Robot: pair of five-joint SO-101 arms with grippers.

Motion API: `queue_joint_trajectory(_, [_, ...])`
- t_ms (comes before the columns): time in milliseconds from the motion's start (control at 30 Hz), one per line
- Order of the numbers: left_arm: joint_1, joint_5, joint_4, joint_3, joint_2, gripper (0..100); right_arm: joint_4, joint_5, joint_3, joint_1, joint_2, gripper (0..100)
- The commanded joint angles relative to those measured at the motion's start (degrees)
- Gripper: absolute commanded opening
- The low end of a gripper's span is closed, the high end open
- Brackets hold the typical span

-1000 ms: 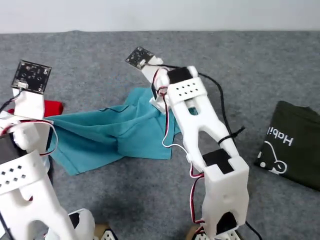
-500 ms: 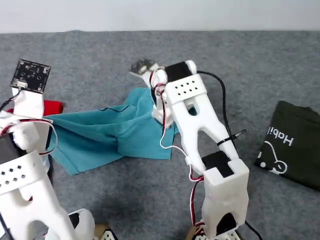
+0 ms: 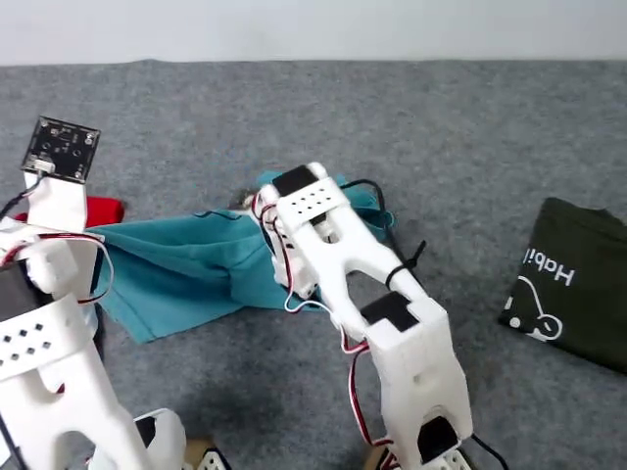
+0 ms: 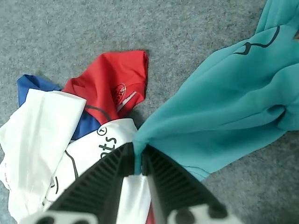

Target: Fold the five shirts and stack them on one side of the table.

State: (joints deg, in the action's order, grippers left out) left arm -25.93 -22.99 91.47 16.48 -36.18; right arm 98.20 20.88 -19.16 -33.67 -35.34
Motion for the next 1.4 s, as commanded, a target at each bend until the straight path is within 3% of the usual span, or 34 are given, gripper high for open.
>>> queue_joint_trajectory(0, [0.26, -0.26, -1.23, 0.75, -0.70, 1, -0.40, -0.70, -2.55, -0.66, -0.92, 28.5])
queue_joint_trajectory(500, [0.26, -0.35, -2.90, 1.80, -0.70, 1, -4.88, -2.20, -7.21, -3.56, -11.03, 27.4])
queue_joint_trajectory(733, [0.26, -0.35, -2.81, 1.80, -0.70, 1, -4.18, 2.37, -7.21, -3.47, -11.65, 0.4])
queue_joint_trajectory(900, [0.26, -0.35, -2.81, 1.80, -0.70, 1, -0.92, 2.64, -8.79, -2.24, -11.21, 0.9])
queue_joint_trajectory(1267, [3.25, 0.00, 0.00, -2.33, -1.23, 1, 4.70, 3.87, -15.38, 4.35, 7.25, 1.0])
queue_joint_trajectory(1367, [5.45, 3.52, 1.05, -6.46, -1.14, 1, 4.44, 3.96, -15.65, 7.34, 17.27, 1.0])
